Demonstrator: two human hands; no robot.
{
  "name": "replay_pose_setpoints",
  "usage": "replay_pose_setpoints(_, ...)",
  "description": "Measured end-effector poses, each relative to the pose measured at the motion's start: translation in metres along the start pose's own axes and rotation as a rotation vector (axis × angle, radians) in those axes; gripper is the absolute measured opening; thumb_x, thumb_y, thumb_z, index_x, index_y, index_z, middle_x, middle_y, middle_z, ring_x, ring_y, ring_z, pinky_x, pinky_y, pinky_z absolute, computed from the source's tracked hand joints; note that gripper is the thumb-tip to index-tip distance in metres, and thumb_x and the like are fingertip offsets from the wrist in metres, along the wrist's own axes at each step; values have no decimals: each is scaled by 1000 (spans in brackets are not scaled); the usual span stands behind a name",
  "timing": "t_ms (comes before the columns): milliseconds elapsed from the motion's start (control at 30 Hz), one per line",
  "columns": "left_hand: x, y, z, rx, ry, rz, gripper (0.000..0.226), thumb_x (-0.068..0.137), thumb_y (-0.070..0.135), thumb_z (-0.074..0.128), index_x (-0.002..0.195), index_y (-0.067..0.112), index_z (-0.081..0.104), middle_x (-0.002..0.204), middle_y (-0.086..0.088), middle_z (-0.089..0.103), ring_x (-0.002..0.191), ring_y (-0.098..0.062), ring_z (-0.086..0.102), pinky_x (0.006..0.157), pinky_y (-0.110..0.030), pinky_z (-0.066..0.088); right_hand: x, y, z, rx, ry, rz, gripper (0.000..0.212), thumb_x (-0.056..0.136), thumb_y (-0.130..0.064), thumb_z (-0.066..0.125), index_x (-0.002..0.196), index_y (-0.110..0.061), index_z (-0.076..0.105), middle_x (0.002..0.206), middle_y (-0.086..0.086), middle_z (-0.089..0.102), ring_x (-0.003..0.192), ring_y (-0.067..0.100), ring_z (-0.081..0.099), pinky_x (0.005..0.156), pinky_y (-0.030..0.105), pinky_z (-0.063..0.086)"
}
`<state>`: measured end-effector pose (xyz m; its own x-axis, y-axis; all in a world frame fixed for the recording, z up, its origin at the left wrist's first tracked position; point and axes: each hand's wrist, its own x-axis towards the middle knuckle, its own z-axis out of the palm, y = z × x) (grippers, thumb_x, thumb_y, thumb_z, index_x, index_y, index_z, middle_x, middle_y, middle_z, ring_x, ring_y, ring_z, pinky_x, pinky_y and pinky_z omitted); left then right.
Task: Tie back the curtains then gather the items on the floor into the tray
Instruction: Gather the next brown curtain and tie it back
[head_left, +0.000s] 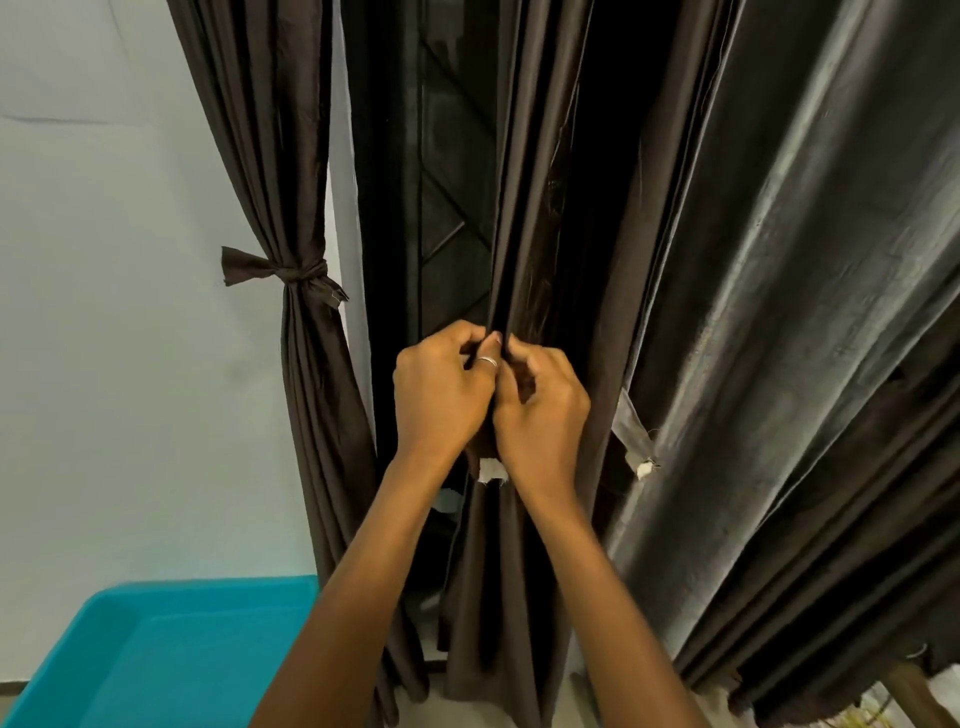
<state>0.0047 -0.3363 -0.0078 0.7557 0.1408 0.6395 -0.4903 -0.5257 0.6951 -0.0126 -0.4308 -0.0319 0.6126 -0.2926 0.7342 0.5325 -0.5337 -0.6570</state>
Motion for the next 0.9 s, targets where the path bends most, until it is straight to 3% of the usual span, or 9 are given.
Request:
replay_pose_setpoints(167,1,-4,-7,-32,-103,-3,20,99,29,62,107,18,76,85,11,74,74,3,66,64,-4,42,-1,3,6,37,16,42,20,96,-9,67,115,-8,74,101,-2,67,88,6,67,75,11,51)
replay_pose_setpoints(267,-1,4,-8,-45,-126,-17,23,98,40,61,100,22,76,78,14,71,72,4,66,62,-6,44,-5,4,7,24,6,40,16,100,-18,63,107,-10,75,92,-5,61,76,6,61,66,13,47)
replay_pose_setpoints(367,2,13,-2,48,-60,-109,37,88,64,61,85,28,67,65,9,65,60,-2,63,54,-18,49,-8,6,8,8,-22,25,17,101,-17,60,93,-8,71,81,-6,53,67,6,53,58,13,40)
replay_pose_setpoints(467,7,14,6,110,14,-139,30,92,53,61,80,26,63,65,7,63,62,-9,62,60,-34,55,-8,8,8,-16,-34,29,15,98,-12,64,85,-9,71,80,-7,52,66,4,52,57,11,38)
replay_pose_setpoints(600,10,8,10,98,16,-140,28,95,45,59,75,26,59,63,6,61,62,-15,62,58,-33,50,-4,8,-1,37,-129,36,12,96,-10,66,99,-12,77,86,-7,61,74,5,60,62,11,44)
replay_pose_setpoints(667,11,4,9,103,24,-135,29,96,45,58,75,26,58,63,6,62,63,-15,62,59,-33,50,-1,10,-10,42,-166,46,21,95,-10,68,113,-15,76,97,-7,67,85,3,66,70,10,49)
replay_pose_setpoints(733,12,3,8,117,31,-131,29,96,45,59,75,25,57,62,5,61,62,-14,61,59,-32,47,4,12,-20,-8,-53,50,24,93,-12,71,116,-17,75,104,-6,68,89,2,66,75,10,50)
replay_pose_setpoints(800,12,2,7,112,39,-122,29,97,43,60,74,25,56,60,4,60,60,-14,60,59,-31,45,12,15,-31,-95,163,84,24,90,-16,74,113,-14,70,108,-3,61,87,4,62,77,10,48)
replay_pose_setpoints(900,14,-2,7,83,47,-115,30,96,42,62,73,24,56,58,3,59,57,-15,59,58,-31,45,24,20,-48,-200,321,198,42,85,-30,81,115,-13,57,113,-4,47,93,10,55,74,4,39)
